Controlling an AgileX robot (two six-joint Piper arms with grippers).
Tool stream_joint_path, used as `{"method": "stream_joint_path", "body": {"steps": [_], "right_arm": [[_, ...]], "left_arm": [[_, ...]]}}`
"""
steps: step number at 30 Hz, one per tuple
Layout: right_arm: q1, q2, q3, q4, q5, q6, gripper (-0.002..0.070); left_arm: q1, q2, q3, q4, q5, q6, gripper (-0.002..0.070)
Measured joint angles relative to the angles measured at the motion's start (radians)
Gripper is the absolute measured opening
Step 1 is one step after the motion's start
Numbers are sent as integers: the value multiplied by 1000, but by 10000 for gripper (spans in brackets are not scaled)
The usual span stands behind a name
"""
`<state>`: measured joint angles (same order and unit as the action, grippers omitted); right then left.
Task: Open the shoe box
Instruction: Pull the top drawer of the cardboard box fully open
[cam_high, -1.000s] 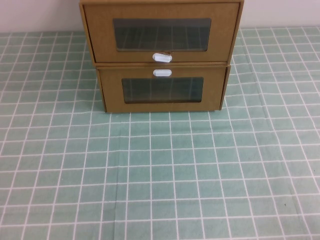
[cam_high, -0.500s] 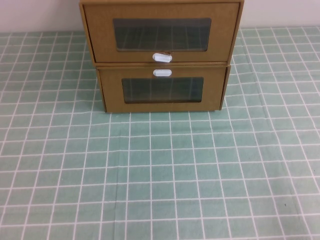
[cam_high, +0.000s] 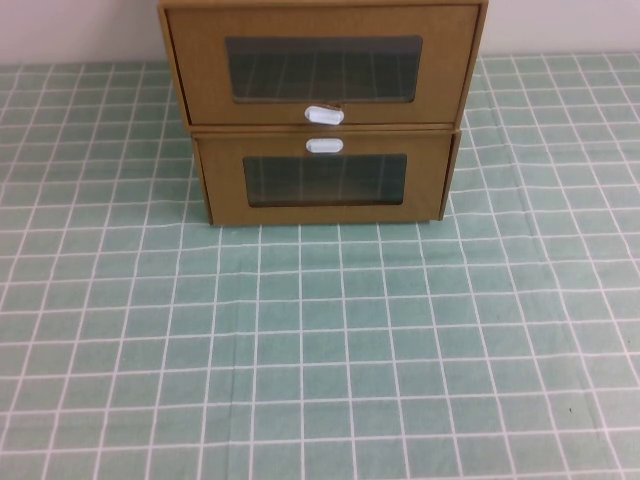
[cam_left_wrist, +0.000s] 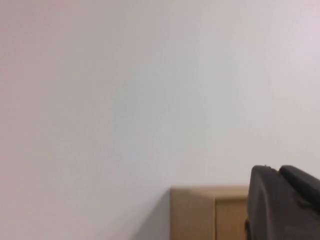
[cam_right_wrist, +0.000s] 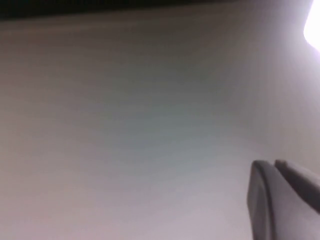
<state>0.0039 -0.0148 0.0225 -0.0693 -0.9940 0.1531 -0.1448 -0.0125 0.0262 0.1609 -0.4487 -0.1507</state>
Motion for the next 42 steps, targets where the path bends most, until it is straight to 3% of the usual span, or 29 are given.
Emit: {"method": "stream_joint_path", "body": {"steps": [6,10,15,20,25,29,37,42], "right_arm": [[0,0,-43,-54,-59,124,-16],[0,0,-208,-54,45,175,-16],[0,23,-482,51,392,189,-16],[0,238,-727,243,684,189,-16],[0,528,-882,260,975,189,-16],[0,681,-903,237,1022,160,-16],[13,838,-903,214,1011,132,-16],[112,934,-933,-141,1166,-112,-16]], "left_arm": [[0,-2,-10,-34,-300,-194,-5],[0,-2,-127,-76,-306,-225,-5],[0,4,-342,-98,-191,-151,-5],[0,146,-568,-101,-94,-151,-5],[0,372,-799,-102,295,-248,-5],[0,540,-898,-81,509,-254,-5],[0,737,-908,-60,584,-235,-5],[-13,843,-913,-60,620,-127,-5]]}}
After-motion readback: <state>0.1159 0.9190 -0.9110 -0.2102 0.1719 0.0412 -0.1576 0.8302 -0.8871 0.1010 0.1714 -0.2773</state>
